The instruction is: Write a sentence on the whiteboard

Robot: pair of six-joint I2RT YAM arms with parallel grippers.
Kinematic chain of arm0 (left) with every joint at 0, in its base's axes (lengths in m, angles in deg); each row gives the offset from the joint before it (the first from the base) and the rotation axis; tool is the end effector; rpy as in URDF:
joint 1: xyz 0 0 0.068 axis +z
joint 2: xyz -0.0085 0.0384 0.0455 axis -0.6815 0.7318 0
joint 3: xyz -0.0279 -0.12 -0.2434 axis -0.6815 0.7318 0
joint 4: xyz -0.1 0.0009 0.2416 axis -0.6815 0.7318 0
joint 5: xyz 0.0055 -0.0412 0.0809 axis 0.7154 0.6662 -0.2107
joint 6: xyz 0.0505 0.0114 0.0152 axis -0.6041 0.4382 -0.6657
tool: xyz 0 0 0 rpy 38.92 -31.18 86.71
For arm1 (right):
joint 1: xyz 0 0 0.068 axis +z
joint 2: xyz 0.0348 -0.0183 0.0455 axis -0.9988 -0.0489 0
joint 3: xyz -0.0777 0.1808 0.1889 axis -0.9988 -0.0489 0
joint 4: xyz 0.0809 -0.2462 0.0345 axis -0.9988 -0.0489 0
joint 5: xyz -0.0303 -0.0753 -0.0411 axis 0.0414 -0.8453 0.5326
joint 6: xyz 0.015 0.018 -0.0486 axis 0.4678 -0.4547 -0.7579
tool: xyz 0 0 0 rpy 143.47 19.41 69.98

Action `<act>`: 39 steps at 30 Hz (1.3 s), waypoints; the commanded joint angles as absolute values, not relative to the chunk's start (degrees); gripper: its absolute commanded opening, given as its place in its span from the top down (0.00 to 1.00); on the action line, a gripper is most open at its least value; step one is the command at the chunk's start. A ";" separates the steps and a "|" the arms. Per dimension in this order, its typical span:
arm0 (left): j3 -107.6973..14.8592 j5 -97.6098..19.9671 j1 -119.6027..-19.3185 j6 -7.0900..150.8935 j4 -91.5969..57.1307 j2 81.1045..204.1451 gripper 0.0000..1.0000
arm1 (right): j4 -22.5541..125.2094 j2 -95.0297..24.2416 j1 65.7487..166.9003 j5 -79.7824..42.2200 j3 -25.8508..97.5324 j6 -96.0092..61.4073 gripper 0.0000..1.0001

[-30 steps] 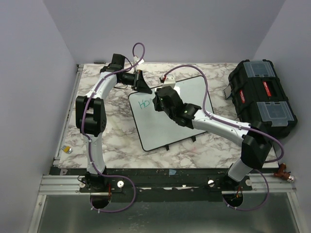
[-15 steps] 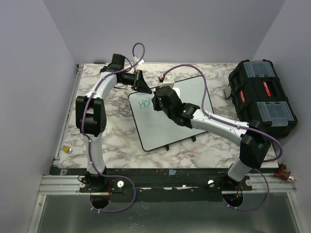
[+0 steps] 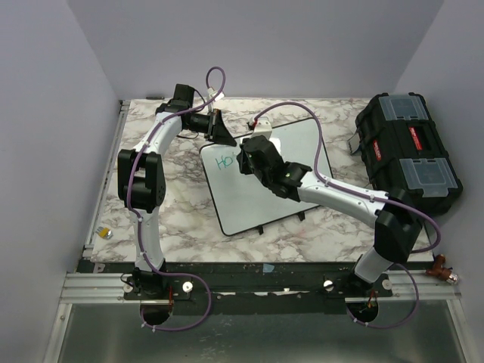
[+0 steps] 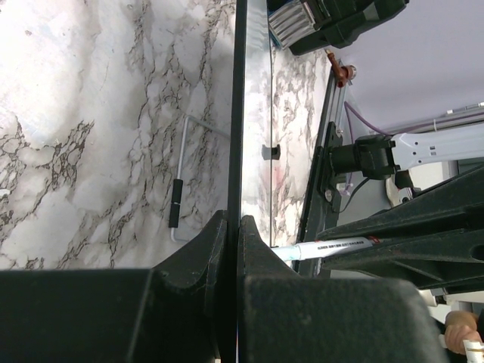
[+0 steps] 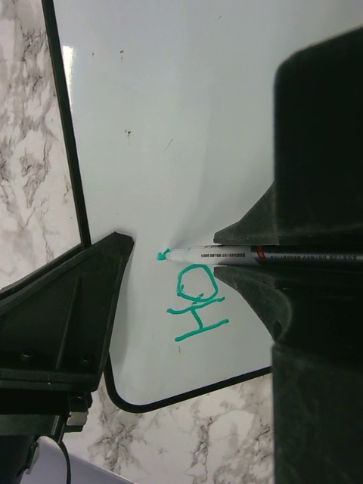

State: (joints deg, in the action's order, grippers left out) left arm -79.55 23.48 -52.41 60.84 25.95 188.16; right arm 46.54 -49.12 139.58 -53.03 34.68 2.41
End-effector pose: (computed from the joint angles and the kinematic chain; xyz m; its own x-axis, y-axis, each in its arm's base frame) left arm 0.4433 -0.1078 0.2598 -0.8297 0.1350 -0.5416 0.5576 0.2445 -0.7933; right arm 0.2497 0.2977 0.3017 -0.4432 0.0789 -0.8929 -0.2951 0.9277 0.2284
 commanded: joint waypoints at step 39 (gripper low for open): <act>-78.49 19.71 -52.80 58.32 21.25 184.77 1.00 | 44.76 -41.59 139.33 -48.51 30.63 1.09 0.99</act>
